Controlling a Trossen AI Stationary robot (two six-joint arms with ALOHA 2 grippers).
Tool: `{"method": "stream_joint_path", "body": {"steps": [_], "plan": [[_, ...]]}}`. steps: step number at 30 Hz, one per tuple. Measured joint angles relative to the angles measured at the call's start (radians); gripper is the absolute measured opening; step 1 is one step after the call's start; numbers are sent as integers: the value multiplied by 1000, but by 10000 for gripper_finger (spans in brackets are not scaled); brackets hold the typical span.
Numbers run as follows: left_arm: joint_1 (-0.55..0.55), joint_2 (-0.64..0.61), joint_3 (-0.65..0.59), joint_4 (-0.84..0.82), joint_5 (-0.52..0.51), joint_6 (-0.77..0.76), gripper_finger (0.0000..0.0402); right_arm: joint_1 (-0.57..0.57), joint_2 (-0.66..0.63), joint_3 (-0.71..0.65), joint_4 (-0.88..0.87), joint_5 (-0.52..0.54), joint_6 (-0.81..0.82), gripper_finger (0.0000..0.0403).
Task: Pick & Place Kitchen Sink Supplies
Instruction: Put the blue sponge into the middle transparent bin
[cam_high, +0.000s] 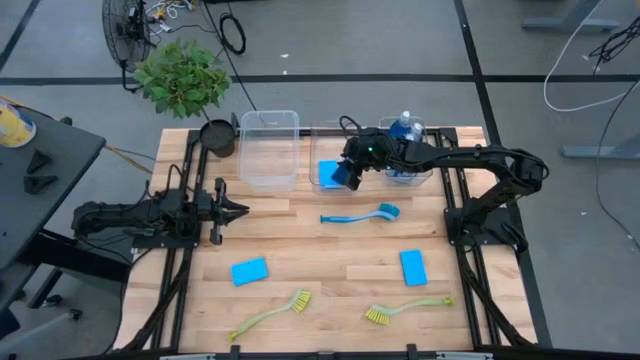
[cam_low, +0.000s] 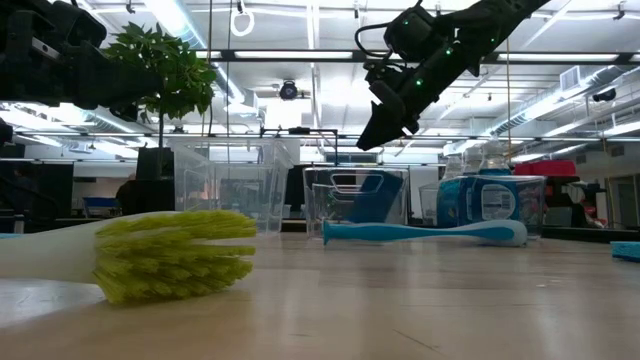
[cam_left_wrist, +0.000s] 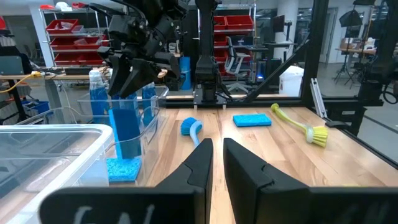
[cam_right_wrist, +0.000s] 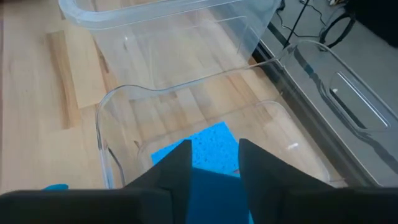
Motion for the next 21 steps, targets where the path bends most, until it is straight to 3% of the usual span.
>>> {"method": "stream_joint_path", "body": {"steps": [12,21], "plan": [[0,0,0,0,0,0,44,1,-2,0,-1,-2,-1,165],[0,0,0,0,0,0,44,94,-4,0,2,-88,59,165]]}}
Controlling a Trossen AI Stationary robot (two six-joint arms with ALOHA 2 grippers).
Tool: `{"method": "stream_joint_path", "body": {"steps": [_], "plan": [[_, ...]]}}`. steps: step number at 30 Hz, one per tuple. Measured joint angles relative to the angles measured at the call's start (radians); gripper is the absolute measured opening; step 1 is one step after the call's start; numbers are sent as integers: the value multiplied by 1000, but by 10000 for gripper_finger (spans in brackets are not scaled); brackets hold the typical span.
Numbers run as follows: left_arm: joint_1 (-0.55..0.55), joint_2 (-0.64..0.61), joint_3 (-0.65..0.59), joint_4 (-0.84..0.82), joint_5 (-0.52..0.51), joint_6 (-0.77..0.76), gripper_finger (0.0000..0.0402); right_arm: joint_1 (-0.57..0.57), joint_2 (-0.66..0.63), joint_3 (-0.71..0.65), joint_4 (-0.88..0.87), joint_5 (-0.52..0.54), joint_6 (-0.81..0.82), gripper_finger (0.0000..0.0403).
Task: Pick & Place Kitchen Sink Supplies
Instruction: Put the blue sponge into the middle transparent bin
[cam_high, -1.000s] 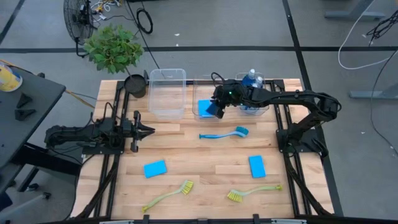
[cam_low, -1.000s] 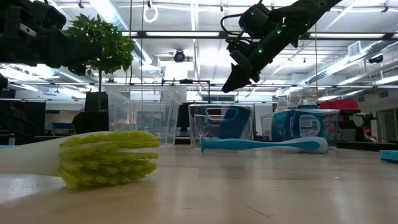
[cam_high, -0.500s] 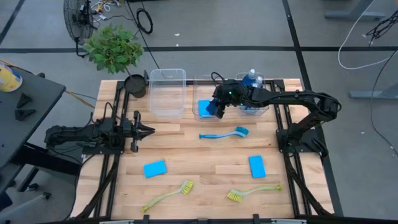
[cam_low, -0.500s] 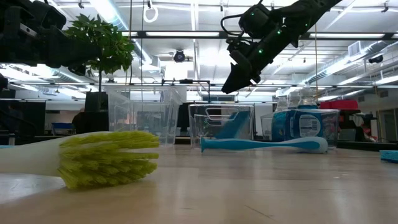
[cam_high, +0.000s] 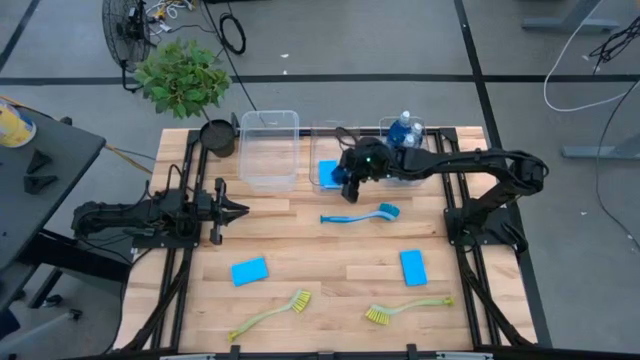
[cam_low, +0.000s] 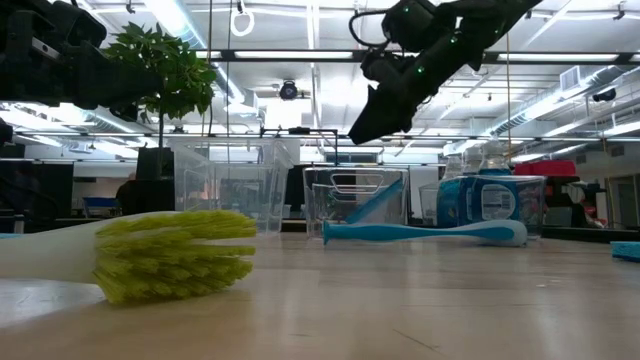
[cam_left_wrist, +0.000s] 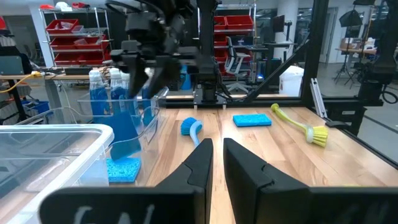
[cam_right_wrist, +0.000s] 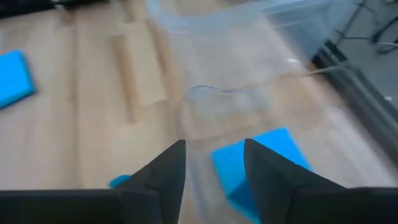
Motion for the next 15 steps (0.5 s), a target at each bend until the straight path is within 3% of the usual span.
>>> {"method": "stream_joint_path", "body": {"steps": [7,15], "plan": [[0,0,0,0,0,0,44,119,0,26,23,-27,47,165],[0,0,0,0,0,0,44,225,0,156,25,-16,46,165]]}}
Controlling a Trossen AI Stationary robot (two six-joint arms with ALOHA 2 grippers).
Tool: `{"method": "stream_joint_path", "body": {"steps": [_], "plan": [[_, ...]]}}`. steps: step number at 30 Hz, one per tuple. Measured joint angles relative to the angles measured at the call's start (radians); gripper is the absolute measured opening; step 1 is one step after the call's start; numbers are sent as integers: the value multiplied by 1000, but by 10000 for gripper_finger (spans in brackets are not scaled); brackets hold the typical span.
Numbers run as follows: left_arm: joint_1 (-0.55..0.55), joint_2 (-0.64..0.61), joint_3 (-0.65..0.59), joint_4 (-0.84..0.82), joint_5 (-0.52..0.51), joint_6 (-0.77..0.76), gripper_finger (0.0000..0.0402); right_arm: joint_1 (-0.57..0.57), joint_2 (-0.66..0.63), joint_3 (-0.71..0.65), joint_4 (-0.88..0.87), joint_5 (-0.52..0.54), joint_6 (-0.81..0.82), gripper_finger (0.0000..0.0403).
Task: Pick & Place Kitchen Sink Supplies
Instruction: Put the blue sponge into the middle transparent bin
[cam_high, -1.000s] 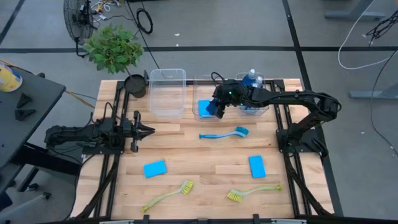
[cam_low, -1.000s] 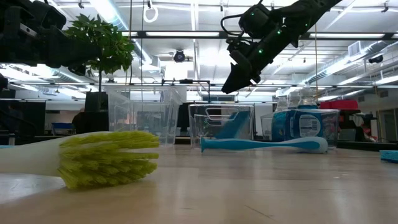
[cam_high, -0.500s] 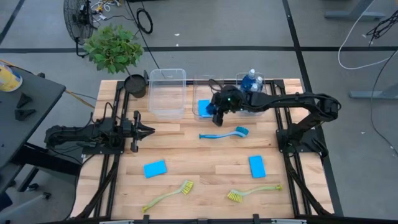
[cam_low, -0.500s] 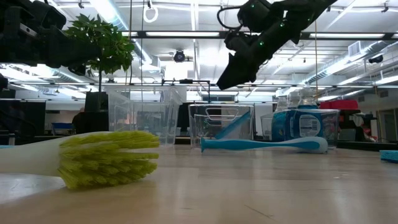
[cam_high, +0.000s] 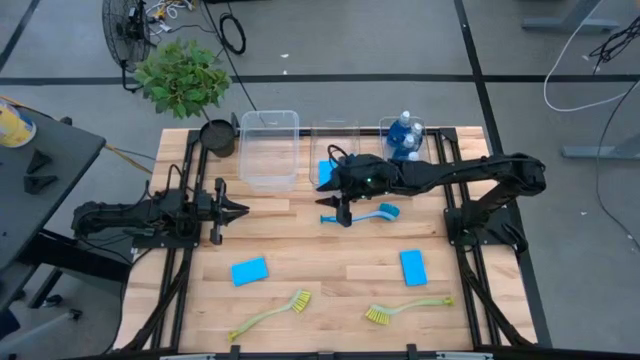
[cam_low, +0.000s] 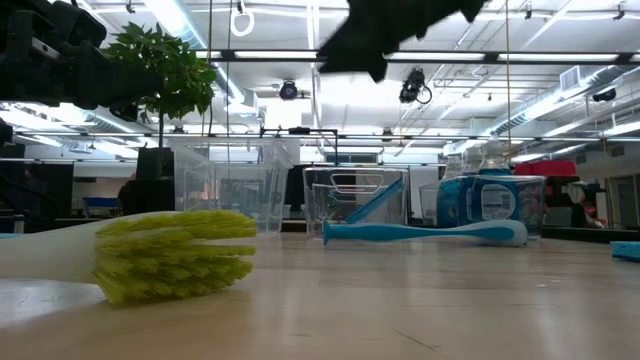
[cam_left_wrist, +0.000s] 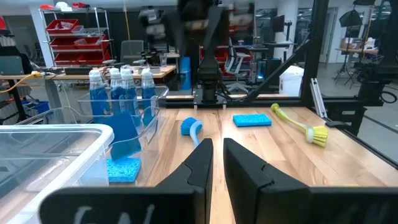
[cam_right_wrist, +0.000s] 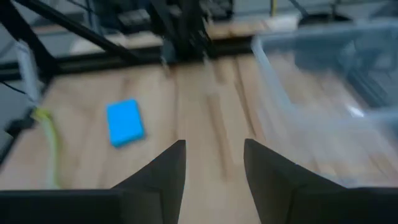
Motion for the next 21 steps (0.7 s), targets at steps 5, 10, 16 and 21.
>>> {"method": "stream_joint_path", "body": {"steps": [5,10,16,21], "plan": [[0,0,0,0,0,0,44,46,28,93,-8,-3,26,165],[0,0,0,0,0,0,44,96,81,163,-32,-15,22,165],[0,0,0,0,0,0,44,152,164,187,-39,-76,28,165],[0,0,0,0,0,0,44,186,219,181,-25,-82,53,165]]}}
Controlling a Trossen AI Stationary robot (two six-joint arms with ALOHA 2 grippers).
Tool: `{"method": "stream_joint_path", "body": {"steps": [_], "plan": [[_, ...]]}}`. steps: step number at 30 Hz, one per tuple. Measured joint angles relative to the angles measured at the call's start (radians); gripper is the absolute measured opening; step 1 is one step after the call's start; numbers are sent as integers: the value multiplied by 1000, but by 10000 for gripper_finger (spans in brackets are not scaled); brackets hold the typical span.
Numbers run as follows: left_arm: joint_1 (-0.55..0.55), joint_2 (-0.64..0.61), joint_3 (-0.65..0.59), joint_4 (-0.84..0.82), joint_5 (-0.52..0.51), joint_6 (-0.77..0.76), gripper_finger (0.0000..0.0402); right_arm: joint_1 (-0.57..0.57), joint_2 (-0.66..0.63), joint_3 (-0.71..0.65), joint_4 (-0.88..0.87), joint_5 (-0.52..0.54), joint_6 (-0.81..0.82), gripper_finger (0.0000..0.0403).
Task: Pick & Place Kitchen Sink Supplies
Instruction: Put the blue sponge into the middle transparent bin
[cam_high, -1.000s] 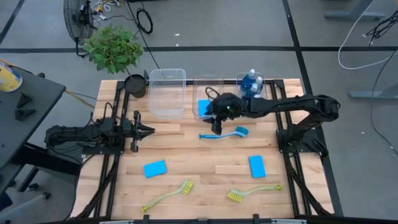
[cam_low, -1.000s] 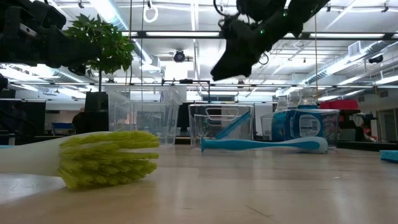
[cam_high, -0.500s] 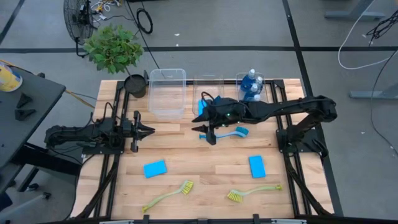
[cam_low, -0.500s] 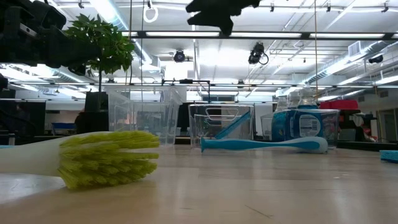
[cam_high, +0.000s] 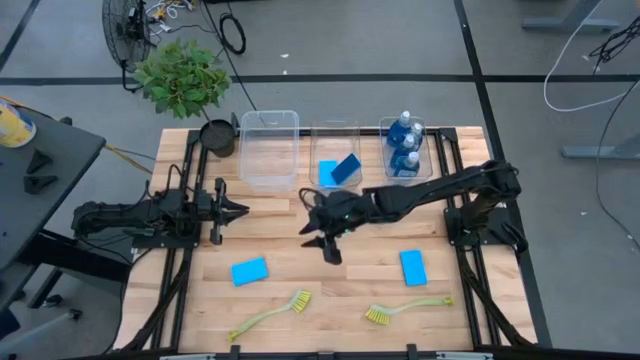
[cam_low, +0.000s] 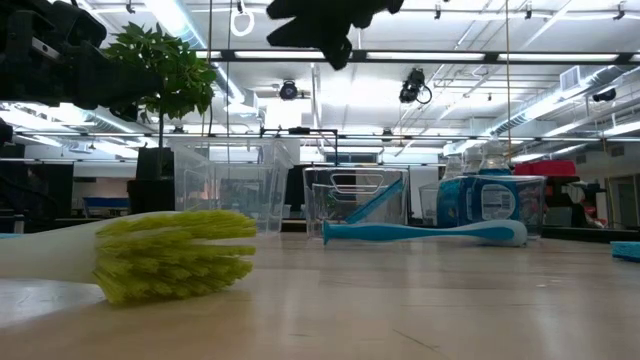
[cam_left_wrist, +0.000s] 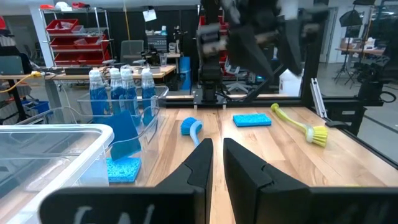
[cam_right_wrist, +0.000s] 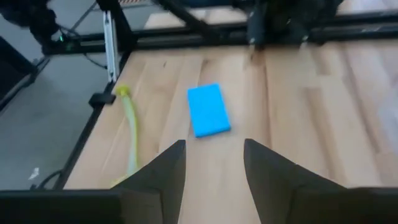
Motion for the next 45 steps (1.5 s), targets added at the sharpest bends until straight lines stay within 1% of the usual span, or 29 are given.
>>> {"method": "stream_joint_path", "body": {"steps": [2,5,9,11,17,25,27,32,38,45], "plan": [[0,0,0,0,0,0,44,9,24,-2,3,-20,-1,165],[0,0,0,0,0,0,44,20,65,-2,39,-92,3,165],[0,0,0,0,0,0,44,34,120,-2,131,-166,40,165],[0,0,0,0,0,0,44,40,144,-3,177,-181,62,165],[0,0,0,0,0,0,44,54,205,-3,289,-181,126,165],[0,0,0,0,0,0,44,72,266,-3,383,-177,148,165],[0,0,0,0,0,0,44,80,267,-3,386,-157,135,165],[0,0,0,0,0,0,44,102,267,1,381,-68,60,165],[0,0,0,0,0,0,44,120,266,41,350,-67,42,165],[0,0,0,0,0,0,44,118,283,47,361,-76,15,165]]}}
